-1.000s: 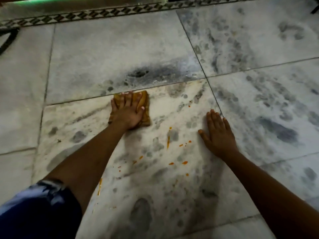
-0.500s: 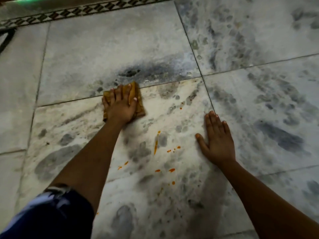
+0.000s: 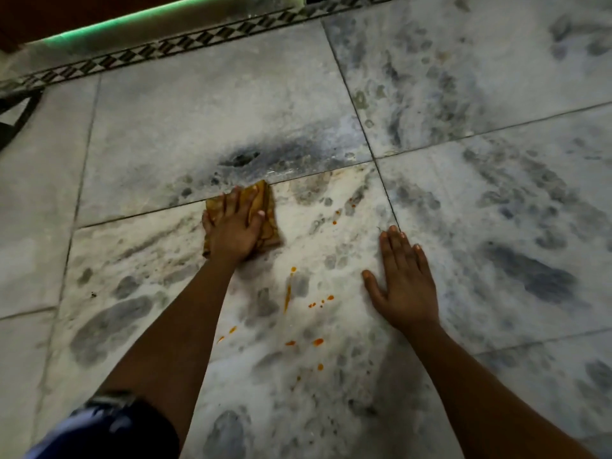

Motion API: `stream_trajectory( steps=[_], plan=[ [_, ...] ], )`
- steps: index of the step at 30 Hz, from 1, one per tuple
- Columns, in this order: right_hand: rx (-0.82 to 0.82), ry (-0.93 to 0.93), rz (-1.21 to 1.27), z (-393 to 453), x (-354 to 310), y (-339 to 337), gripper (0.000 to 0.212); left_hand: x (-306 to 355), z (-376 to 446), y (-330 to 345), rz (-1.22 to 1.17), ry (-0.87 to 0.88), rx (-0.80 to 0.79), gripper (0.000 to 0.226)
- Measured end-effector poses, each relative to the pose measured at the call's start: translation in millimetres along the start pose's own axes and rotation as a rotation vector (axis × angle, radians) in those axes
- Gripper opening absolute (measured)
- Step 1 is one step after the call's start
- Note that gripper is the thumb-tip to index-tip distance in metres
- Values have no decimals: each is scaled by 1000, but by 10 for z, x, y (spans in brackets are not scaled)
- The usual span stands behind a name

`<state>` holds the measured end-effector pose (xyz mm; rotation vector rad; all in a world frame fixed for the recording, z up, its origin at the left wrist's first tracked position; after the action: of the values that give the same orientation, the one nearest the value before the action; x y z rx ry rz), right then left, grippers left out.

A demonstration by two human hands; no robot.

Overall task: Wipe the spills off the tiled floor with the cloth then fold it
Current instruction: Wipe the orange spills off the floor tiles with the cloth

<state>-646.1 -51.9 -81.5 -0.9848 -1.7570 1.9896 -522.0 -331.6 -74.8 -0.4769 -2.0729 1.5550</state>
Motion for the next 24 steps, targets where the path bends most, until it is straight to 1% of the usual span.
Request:
stream_trajectory(
  steps=[2, 5, 7, 11, 13, 15, 17, 20, 22, 23, 24],
  plan=[
    [-1, 1, 6, 5, 2, -1, 72, 40, -53, 1, -7, 1, 0, 52],
    [-15, 1, -4, 3, -10, 3, 72, 94, -458, 87, -3, 99, 13, 59],
    [-17, 2, -4, 11, -7, 0, 73, 102, -635, 138, 6, 107, -3, 60],
    [-18, 0, -7, 9, -18, -5, 73, 239, -274, 81, -31, 35, -16, 50],
    [-14, 1, -11, 13, -6, -14, 73, 483, 43, 67, -53, 30, -50, 49],
    [-20, 1, -13, 11, -1, -4, 73, 835, 274, 94, -49, 69, -106, 50],
    [-20, 1, -10, 12, 0, -3, 72, 1235, 270, 171, 20, 188, -145, 53],
    [-32, 5, -7, 14, -1, -13, 72, 1603, -174, 310, 124, 504, -145, 56],
    [-26, 5, 7, 13, -3, -32, 71, 1494, -507, 350, 123, 692, -146, 54],
    [-20, 3, 10, 14, -3, -39, 71, 1369, -596, 328, 115, 736, -159, 56],
    [-19, 0, 10, 14, -7, -34, 71, 1228, -589, 297, 119, 735, -164, 61]
  ],
)
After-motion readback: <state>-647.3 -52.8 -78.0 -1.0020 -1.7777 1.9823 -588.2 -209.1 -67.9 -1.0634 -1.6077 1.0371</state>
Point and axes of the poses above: each hand's wrist, its own z-axis towards the middle knuckle, its own y-axis out of the palm, x = y × z, the point moved 9 cm from there along z, towards the middle knuckle, and after that the axes turned 2 degrees about -y, right-handed, at the moved point
